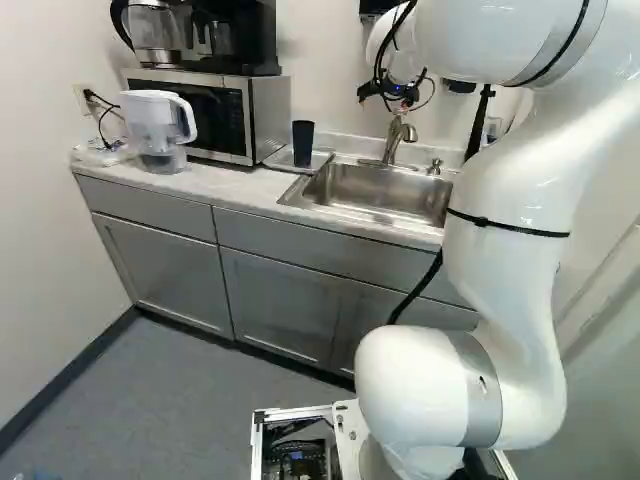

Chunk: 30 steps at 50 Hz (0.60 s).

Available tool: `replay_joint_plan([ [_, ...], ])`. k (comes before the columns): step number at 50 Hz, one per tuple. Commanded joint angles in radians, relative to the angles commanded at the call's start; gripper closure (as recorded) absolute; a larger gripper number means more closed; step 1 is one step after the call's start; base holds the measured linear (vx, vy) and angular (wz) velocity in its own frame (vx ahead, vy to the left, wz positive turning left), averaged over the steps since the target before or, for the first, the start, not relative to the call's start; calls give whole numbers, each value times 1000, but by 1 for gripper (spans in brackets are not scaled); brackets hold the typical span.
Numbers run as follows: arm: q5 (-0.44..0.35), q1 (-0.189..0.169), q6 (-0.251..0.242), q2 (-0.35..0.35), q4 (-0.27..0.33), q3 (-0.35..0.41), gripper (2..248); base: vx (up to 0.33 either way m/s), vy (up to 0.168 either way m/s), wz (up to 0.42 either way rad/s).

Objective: Rinse the cup and place it in the tray

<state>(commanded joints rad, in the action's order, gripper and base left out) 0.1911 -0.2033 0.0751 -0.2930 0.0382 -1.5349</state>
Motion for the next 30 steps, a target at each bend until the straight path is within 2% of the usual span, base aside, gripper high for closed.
replay_joint_plan([
  [9,-10,0,0,0,0,0,3,0,0,0],
  [30,-108,12,0,23,0,26,3,0,0,0],
])
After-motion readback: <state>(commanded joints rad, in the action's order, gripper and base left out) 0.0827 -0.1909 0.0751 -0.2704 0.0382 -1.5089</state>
